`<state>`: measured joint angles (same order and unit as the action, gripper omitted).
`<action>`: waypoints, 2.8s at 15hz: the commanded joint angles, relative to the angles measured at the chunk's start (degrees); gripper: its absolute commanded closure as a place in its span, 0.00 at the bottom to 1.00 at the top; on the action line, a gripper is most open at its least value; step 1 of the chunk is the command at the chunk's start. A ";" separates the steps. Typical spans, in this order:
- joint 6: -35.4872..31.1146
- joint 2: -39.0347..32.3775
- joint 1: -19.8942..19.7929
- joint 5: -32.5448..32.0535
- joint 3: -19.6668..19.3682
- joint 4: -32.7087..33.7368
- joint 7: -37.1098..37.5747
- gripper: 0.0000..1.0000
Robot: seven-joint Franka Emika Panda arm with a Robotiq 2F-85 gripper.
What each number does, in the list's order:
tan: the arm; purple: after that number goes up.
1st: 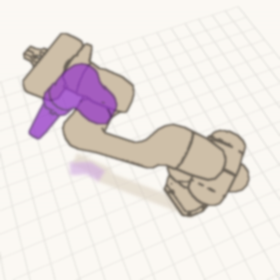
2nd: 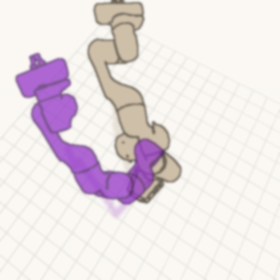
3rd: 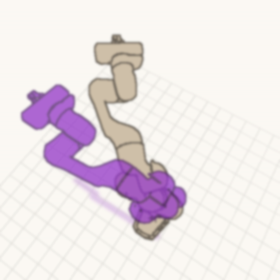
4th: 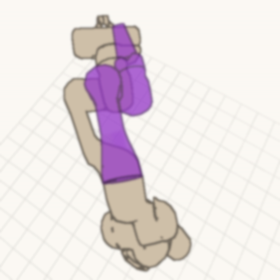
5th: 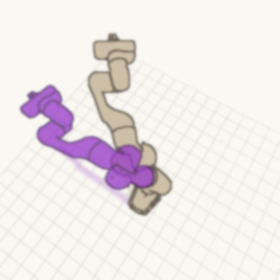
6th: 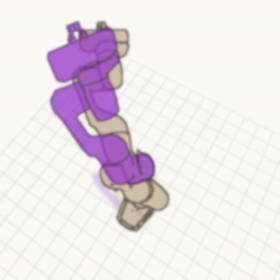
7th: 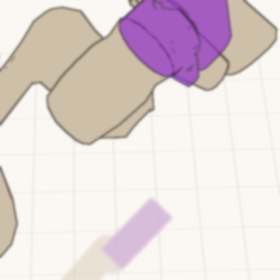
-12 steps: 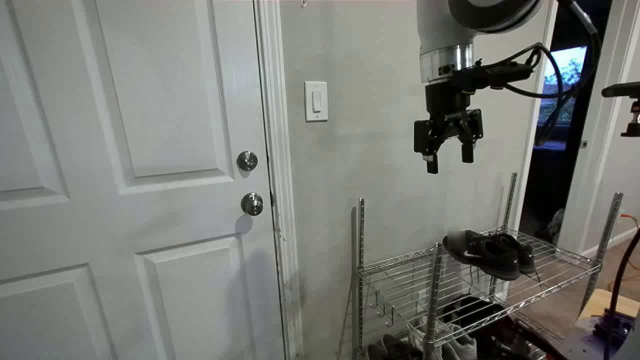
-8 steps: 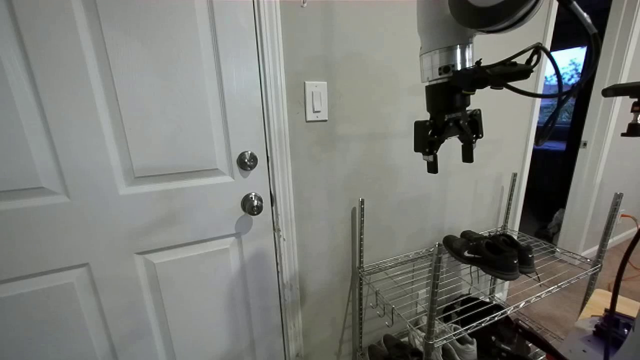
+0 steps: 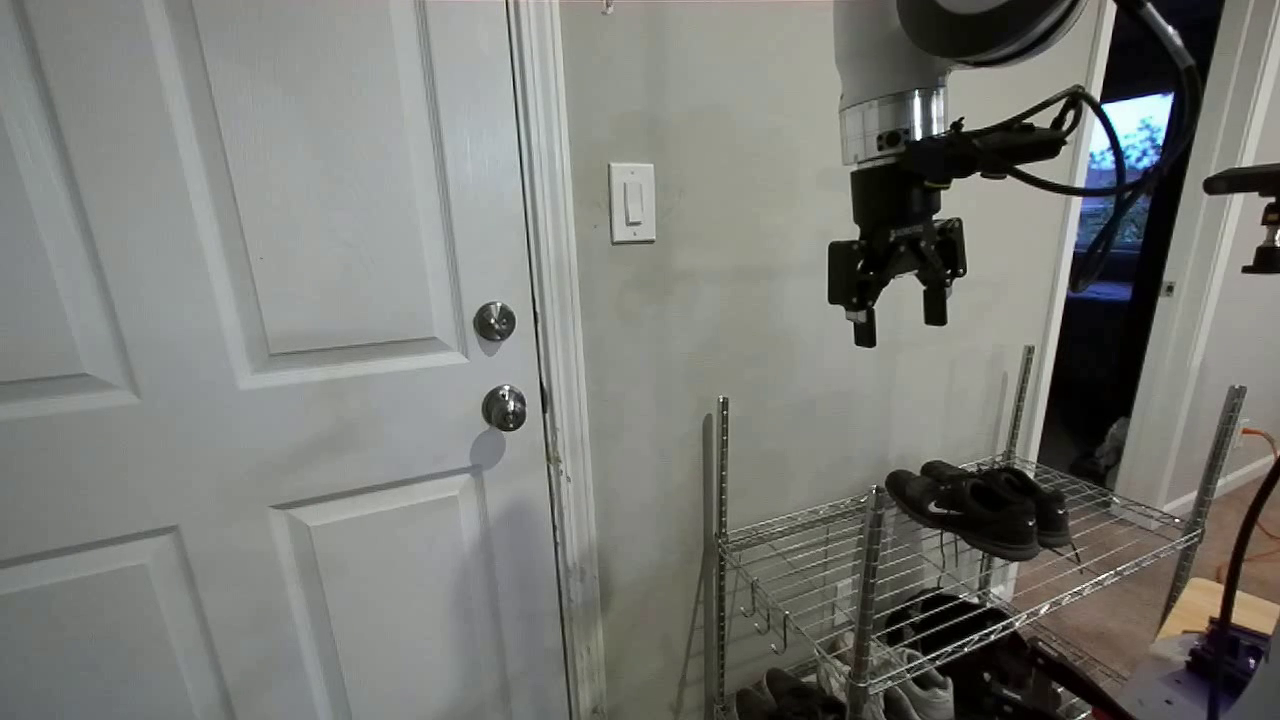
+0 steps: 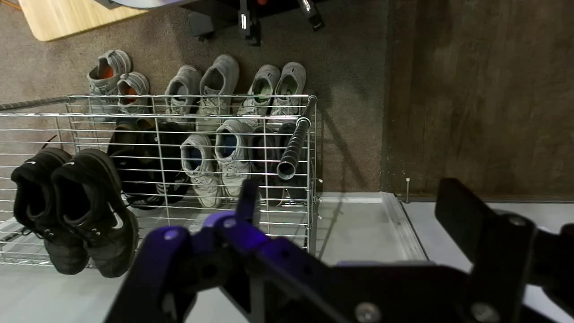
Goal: Switch off the light switch on the wall
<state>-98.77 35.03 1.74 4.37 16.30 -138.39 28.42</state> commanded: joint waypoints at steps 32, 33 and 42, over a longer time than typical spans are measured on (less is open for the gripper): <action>-24.98 -24.23 -0.26 -16.88 -1.81 18.78 2.20 0.55; -26.57 -24.78 -0.18 -17.26 -2.06 19.11 2.16 0.63; -47.00 -26.92 -0.57 -26.37 -2.76 14.76 9.69 1.00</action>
<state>-139.30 8.01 1.08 -16.80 14.08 -121.22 32.58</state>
